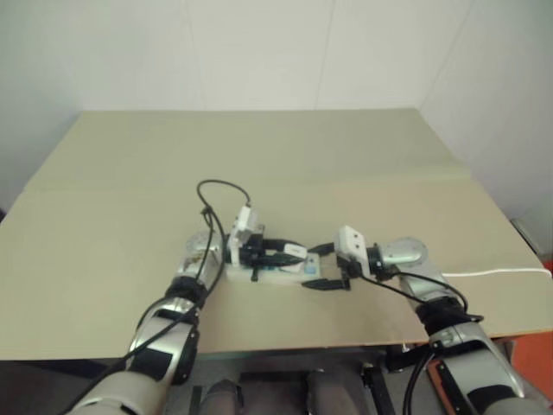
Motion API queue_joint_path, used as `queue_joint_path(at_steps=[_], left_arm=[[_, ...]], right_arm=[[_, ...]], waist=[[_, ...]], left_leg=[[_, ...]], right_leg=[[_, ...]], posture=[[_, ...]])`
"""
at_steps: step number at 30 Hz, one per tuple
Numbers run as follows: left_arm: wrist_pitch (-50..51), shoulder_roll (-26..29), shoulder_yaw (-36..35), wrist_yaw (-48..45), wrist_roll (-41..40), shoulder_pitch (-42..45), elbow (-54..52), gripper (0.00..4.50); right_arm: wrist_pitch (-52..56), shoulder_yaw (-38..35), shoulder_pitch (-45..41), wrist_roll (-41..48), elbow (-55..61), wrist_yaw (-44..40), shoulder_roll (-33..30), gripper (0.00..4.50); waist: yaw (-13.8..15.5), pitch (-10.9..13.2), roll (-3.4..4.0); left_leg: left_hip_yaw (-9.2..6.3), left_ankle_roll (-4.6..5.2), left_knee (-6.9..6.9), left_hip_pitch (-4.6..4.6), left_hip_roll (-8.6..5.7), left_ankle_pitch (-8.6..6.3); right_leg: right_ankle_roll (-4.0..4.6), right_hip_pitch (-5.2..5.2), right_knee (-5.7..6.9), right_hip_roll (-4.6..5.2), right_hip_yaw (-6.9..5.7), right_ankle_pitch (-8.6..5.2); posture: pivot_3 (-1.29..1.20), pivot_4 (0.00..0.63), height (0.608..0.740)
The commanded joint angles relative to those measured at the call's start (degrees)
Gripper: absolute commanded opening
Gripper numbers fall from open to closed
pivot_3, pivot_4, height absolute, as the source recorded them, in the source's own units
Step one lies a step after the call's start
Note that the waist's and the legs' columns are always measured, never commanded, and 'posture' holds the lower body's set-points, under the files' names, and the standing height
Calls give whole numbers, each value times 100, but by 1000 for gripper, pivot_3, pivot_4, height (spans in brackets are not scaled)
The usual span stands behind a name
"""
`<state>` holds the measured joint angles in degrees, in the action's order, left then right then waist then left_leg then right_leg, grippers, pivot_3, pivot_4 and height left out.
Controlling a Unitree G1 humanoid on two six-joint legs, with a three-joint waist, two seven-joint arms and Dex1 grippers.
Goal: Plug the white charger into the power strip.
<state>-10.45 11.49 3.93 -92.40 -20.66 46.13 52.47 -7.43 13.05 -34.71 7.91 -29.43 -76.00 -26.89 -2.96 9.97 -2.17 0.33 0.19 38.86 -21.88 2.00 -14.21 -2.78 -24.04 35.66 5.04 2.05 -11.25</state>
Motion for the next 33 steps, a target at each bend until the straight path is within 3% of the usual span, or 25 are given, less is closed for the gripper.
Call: queue_joint_path(at_steps=[1,16,33], left_arm=[[-76,394,-70,-10,-33,-152,-10,1016],[-14,792,-79,-10,-176,-320,-341,1016],[-425,652,328,-10,175,-37,35,1016]], right_arm=[[-15,266,167,-287,-171,-84,-24,3417],[-62,325,147,-276,-263,-77,-26,3417],[-39,341,183,-276,-214,-47,-13,3417]], waist=[[-19,0,0],[-106,-1,1],[-88,-18,1]], left_leg=[[0,0,0,1,1,0],[0,0,-4,4,7,0],[0,0,-4,10,6,0]], right_leg=[[0,0,0,-1,0,0],[2,-3,3,-8,4,-1],[-7,4,3,-8,5,-7]], posture=[[0,150,740],[0,150,740],[0,150,740]])
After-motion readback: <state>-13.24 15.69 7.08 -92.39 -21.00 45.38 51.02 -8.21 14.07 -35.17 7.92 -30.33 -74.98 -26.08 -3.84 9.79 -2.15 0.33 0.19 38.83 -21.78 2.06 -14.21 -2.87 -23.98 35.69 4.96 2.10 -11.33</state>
